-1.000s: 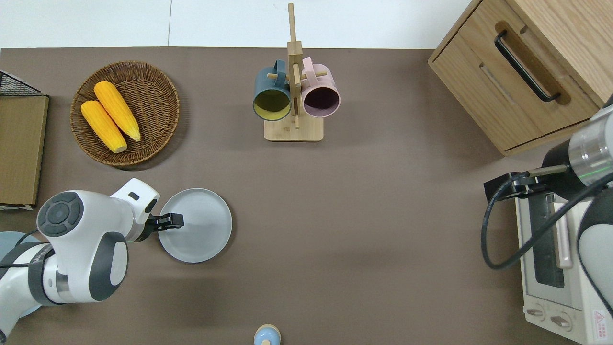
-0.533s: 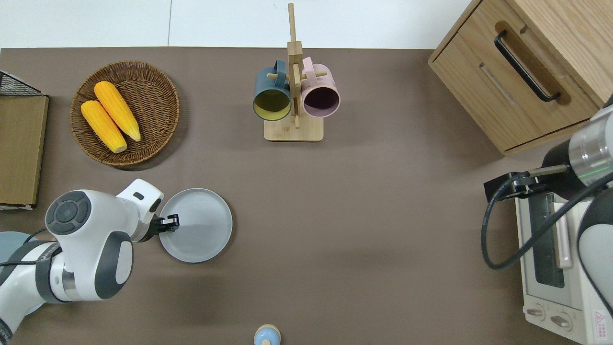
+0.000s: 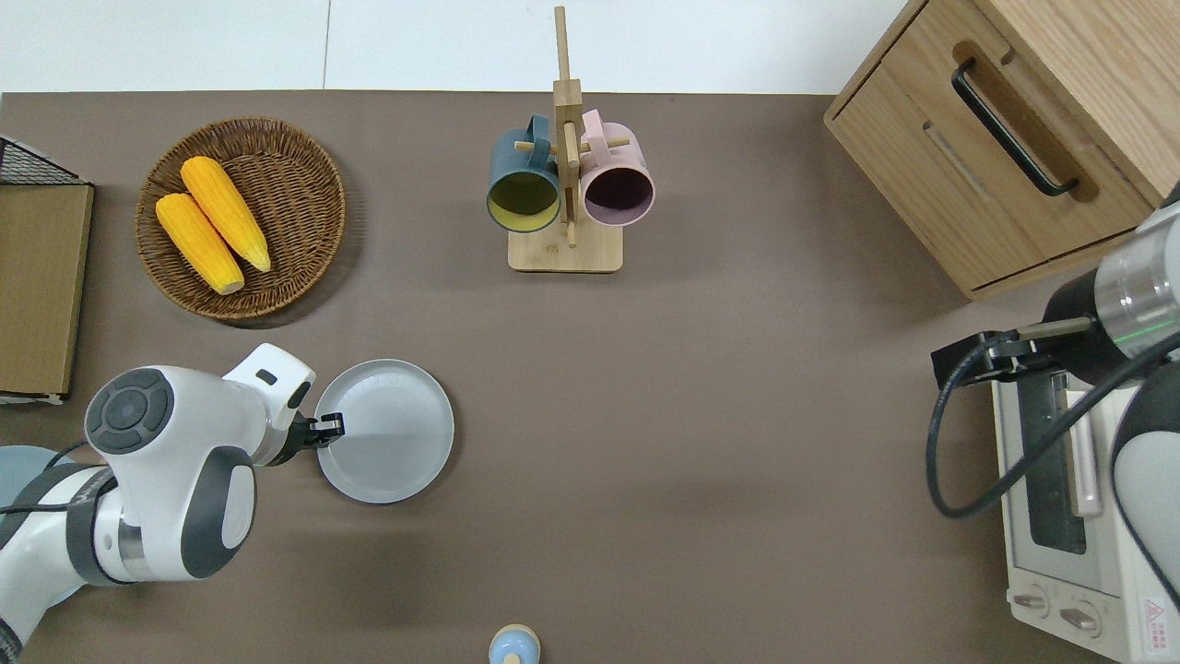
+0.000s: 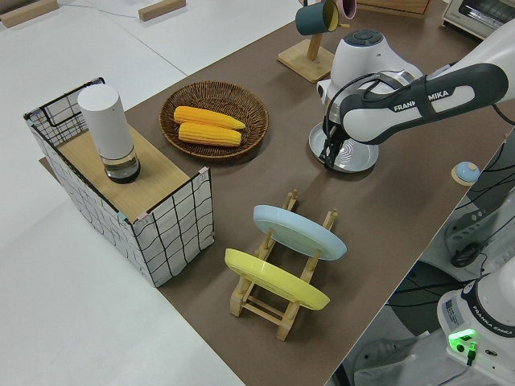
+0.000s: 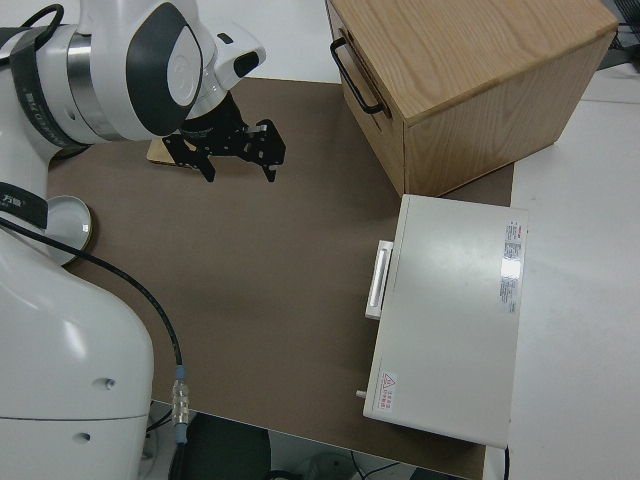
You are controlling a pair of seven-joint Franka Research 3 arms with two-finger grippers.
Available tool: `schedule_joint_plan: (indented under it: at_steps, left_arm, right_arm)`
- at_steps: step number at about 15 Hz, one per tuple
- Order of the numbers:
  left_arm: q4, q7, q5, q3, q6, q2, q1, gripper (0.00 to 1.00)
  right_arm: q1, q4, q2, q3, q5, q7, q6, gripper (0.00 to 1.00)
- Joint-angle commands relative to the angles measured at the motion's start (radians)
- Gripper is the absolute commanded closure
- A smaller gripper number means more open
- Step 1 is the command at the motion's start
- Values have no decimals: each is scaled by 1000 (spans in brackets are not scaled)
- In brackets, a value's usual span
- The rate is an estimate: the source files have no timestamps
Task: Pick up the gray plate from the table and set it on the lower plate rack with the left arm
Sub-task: 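Lift the gray plate with the left gripper and tilt it upright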
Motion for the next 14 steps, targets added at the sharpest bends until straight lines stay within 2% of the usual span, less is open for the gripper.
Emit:
schedule_joint_plan:
  at_steps: [1,3,7,14]
  left_arm:
    - [-12,-18,-4,7,11,0,-9,1000]
    - [4,-5,-4,14,-3,-7,-7,1000]
    - [116,-14,-4,19,-186,-35,-7,1000]
    - [470,-17,7,23,-629,-55,0,1000]
  right_arm:
    - [-23,6,-2,21,-5,12,-11,17]
    - [-23,7,-2,21,-5,12,-12,17]
    - [-23,7,-2,21,-5,12,-11,17]
    - [-23,7,-2,20,-5,12,-11,17]
